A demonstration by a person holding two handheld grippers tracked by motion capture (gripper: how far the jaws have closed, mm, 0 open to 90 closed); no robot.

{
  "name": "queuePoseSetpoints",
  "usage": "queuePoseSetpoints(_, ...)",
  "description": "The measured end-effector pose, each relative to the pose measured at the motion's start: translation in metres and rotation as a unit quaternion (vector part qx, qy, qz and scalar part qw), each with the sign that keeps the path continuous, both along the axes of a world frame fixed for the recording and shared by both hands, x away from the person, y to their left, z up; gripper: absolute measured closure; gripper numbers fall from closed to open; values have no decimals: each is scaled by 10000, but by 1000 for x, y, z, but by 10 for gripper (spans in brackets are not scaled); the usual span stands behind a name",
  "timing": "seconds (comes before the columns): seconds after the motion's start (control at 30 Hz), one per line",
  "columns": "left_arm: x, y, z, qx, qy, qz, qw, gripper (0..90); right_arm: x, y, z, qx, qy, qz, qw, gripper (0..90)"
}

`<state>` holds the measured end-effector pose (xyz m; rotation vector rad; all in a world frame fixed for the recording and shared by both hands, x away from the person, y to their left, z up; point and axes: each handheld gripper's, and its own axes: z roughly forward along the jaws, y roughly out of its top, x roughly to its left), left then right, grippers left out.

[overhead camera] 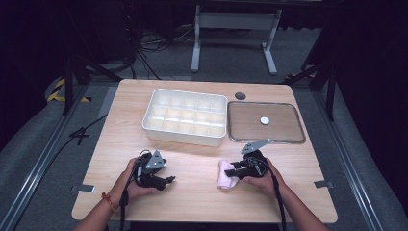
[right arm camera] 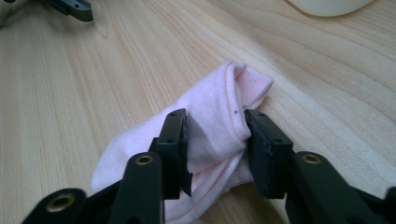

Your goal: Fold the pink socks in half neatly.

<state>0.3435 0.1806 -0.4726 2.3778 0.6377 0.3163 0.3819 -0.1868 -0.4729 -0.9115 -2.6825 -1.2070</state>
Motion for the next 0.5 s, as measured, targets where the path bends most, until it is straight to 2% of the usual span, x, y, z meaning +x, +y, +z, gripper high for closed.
queuePoseSetpoints(0.03, 0, 0, -1, -16, -26, -35, 10000, 281, -2, 2, 2, -56, -101, 53, 9999, 666)
queuePoseSetpoints(0.07, 2, 0, -2, -78, 29, -9, 10000, 272, -3, 2, 3, -79, -133, 67, 9999, 679)
queuePoseSetpoints(0.23, 7, 3, -6, -260, 192, 113, 9994, 210, -6, 2, 4, -105, -276, 61, 9995, 713)
queuePoseSetpoints(0.33, 8, 2, -6, -273, 168, 106, 9994, 185, -9, 3, 6, -184, -424, 79, 9989, 722)
queuePoseSetpoints(0.5, 9, 4, -9, -384, 201, 138, 9990, 172, -14, 2, 9, -125, -590, 101, 9981, 728)
